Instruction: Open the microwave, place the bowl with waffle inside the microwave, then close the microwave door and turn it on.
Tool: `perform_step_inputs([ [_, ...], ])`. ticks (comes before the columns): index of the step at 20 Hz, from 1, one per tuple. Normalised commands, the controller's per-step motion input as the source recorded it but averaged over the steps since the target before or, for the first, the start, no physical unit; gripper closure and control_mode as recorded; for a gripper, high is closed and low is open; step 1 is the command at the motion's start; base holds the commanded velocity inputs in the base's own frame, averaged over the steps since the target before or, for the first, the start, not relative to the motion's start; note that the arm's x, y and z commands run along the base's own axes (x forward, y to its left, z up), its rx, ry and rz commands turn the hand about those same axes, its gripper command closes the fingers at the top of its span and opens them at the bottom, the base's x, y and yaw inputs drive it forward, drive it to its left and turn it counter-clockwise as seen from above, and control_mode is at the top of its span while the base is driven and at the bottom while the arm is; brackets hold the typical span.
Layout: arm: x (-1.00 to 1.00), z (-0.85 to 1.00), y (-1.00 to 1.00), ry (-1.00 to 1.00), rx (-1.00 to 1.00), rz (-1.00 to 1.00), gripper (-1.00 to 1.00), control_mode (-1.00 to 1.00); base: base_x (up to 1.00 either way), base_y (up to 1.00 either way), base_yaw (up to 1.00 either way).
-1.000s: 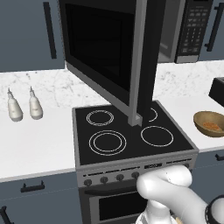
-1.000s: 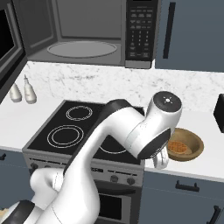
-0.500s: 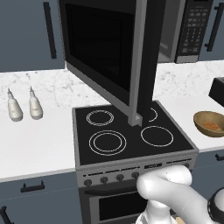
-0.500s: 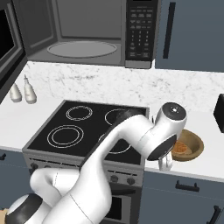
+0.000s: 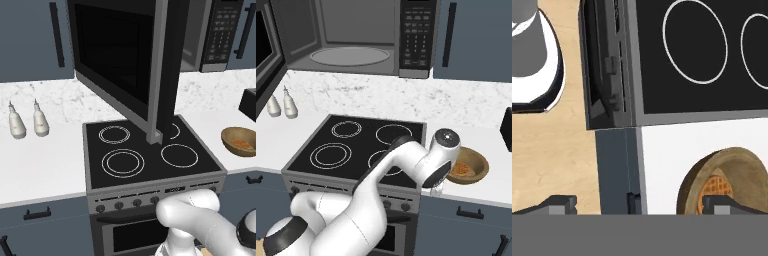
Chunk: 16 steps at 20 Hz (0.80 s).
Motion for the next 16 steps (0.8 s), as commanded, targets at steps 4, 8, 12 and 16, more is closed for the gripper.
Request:
perform_step_inputs([
  [4,0.28,-0.18,-0.53,0.0,0.1,-0.1,-1.0,-1.0,0.0,0.0,0.0],
  [8,0.34,-0.02,-0.5,0.0,0.19,-0.06,-1.0,-1.0,0.0,0.0,0.0],
  [12,0.32,-0.04,-0.38,0.02,0.2,-0.01,-1.0,-1.0,0.0,0.0,0.0],
  [16,0.19,-0.21,-0.19,0.0,0.09,0.0,-1.0,-1.0,0.0,0.0,0.0],
])
